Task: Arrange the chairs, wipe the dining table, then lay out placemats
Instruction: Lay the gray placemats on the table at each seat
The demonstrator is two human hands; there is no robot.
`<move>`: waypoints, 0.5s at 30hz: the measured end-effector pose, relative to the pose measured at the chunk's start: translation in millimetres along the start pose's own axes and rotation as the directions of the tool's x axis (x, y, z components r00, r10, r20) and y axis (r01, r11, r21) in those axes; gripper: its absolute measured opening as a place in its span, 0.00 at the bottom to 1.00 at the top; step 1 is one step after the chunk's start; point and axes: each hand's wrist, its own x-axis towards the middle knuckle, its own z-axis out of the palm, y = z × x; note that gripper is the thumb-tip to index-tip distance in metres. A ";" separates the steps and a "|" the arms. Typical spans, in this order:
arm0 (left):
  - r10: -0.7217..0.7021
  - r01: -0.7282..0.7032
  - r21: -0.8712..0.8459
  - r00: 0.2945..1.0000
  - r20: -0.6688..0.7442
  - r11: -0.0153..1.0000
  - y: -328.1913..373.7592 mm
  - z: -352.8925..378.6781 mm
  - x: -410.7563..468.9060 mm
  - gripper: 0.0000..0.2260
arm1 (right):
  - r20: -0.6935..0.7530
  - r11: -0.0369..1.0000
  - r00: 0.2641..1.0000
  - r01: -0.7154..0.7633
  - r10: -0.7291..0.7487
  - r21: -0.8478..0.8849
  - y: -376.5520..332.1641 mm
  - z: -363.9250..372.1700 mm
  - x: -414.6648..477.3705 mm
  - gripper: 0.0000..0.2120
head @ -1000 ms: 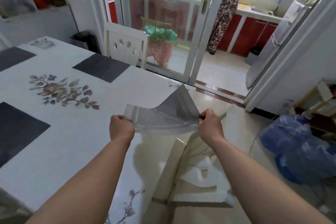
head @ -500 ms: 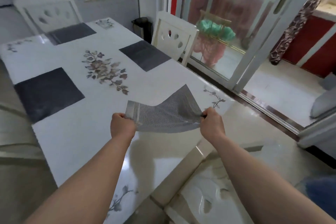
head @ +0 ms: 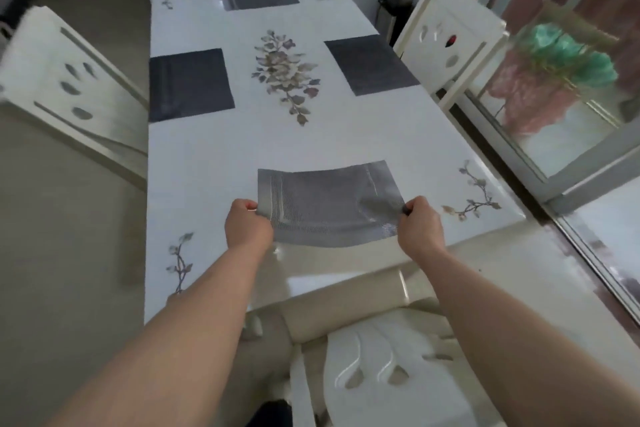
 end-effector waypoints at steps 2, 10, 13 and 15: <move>0.003 -0.003 0.047 1.000 -0.004 0.999 -7.7 2.2 -4.6 0.13 | 0.009 0.999 1.000 0.029 -0.029 -0.041 2.6 5.0 2.8 0.09; 0.019 -0.041 0.221 0.995 0.102 0.974 -40.8 23.5 -12.9 0.17 | 0.058 0.952 0.988 0.153 -0.143 -0.267 20.9 13.9 11.9 0.12; -0.007 -0.020 0.268 0.995 0.100 0.963 -45.8 31.7 -15.4 0.17 | 0.066 0.928 0.985 0.170 -0.157 -0.332 29.8 13.2 17.7 0.10; -0.010 -0.015 0.295 0.996 0.084 0.955 -47.5 36.4 -18.4 0.14 | 0.082 0.909 0.985 0.170 -0.150 -0.379 34.8 13.7 22.0 0.09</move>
